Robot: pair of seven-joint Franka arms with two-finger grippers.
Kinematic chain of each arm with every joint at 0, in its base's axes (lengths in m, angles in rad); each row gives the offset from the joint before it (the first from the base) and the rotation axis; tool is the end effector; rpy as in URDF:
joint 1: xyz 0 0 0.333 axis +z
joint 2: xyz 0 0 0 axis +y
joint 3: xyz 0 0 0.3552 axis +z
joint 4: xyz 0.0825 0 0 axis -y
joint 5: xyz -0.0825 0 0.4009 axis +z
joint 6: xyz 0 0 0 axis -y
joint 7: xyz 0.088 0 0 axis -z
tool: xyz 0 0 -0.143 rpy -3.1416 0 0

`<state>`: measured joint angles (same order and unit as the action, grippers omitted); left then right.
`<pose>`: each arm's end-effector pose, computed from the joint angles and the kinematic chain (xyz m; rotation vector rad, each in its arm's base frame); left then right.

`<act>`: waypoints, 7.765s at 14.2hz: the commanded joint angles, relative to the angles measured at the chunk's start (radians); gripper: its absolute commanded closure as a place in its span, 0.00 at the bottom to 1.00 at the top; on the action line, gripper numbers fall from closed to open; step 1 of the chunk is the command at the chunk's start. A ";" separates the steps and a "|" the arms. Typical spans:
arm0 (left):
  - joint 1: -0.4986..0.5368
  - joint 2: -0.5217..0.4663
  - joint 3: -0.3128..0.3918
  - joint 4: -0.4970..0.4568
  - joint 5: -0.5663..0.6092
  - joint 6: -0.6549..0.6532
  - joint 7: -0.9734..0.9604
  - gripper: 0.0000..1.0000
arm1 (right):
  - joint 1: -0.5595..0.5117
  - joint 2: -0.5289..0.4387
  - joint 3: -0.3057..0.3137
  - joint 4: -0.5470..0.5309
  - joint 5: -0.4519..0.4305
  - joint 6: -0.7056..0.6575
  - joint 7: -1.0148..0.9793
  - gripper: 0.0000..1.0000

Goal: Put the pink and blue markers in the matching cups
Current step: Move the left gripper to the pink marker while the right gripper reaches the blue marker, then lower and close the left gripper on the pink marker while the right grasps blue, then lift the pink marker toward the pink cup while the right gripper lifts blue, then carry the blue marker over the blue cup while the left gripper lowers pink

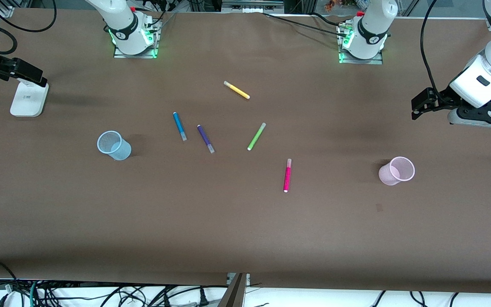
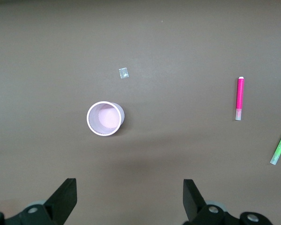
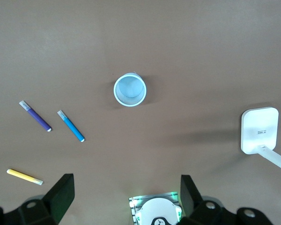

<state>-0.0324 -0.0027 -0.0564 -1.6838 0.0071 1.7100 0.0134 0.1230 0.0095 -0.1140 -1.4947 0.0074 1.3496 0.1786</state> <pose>0.5790 -0.0507 0.5859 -3.1310 0.1615 -0.0457 0.5453 0.0064 0.6416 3.1129 -0.2631 -0.2417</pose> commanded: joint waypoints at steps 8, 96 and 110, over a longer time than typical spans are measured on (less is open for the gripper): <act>0.002 0.004 -0.013 0.004 -0.019 -0.001 -0.001 0.00 | 0.012 0.067 0.014 0.005 0.003 0.068 -0.014 0.00; -0.090 0.673 0.010 0.230 0.723 -0.217 0.700 0.00 | 0.406 0.171 -0.368 -0.552 0.592 0.649 -1.877 1.00; -0.075 0.500 0.009 0.265 0.104 -0.207 0.191 0.00 | 0.195 0.240 -0.368 -0.550 0.845 0.448 -2.332 1.00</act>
<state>-0.1212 0.5218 -0.0496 -1.4089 0.1887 1.4711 0.2701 0.3346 0.2402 -0.4858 -2.0507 0.7988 1.8189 -2.1079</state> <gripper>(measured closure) 0.000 0.828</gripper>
